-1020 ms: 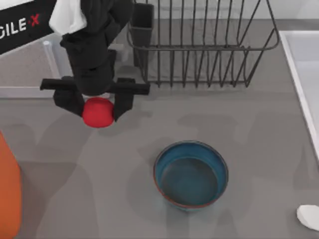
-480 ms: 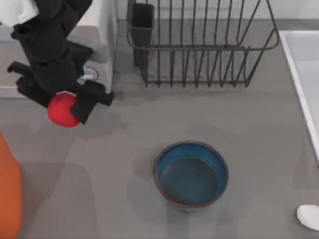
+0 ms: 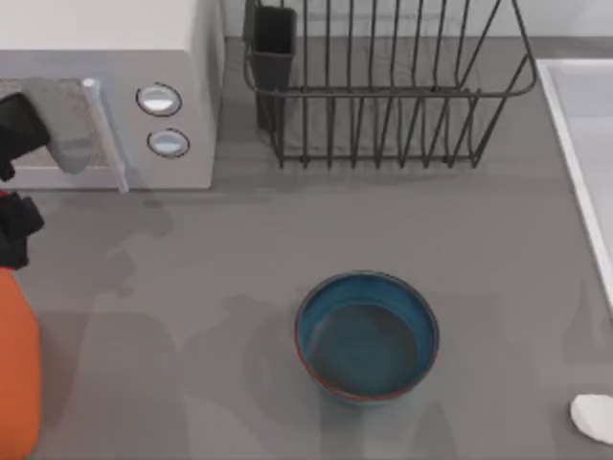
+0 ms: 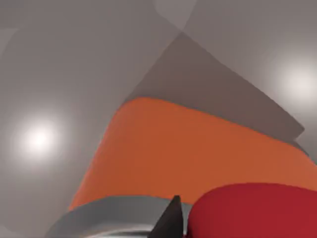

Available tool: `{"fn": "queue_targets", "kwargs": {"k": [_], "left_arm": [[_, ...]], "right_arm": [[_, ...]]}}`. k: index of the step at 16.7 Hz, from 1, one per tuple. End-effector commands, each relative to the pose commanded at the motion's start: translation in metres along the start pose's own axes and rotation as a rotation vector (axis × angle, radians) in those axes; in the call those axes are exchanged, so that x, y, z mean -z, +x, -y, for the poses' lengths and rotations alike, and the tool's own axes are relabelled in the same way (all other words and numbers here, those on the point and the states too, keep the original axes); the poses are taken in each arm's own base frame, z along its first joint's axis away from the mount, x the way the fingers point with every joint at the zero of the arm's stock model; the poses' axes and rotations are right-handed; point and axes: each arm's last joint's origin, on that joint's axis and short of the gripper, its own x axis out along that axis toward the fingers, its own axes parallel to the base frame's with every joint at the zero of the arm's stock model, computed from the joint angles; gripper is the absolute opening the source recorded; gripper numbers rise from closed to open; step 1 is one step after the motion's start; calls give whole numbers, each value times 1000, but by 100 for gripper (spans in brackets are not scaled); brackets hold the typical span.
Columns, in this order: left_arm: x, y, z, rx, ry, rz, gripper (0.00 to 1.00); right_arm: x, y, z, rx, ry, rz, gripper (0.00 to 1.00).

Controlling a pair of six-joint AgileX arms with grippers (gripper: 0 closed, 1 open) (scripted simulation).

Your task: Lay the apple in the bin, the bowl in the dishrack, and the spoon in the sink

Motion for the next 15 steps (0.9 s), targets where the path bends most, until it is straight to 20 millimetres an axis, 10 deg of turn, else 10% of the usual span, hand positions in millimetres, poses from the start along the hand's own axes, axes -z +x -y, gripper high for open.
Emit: {"fn": "queue_targets", "kwargs": {"k": [8,15], "left_arm": [[81,-4,-2,-5,483,-21,0],[103,-1,-2,-1,597,-32,0]], "right_arm": [[0,0,0,0,0,0,100],[0,0,0,0,0,0,100]]}}
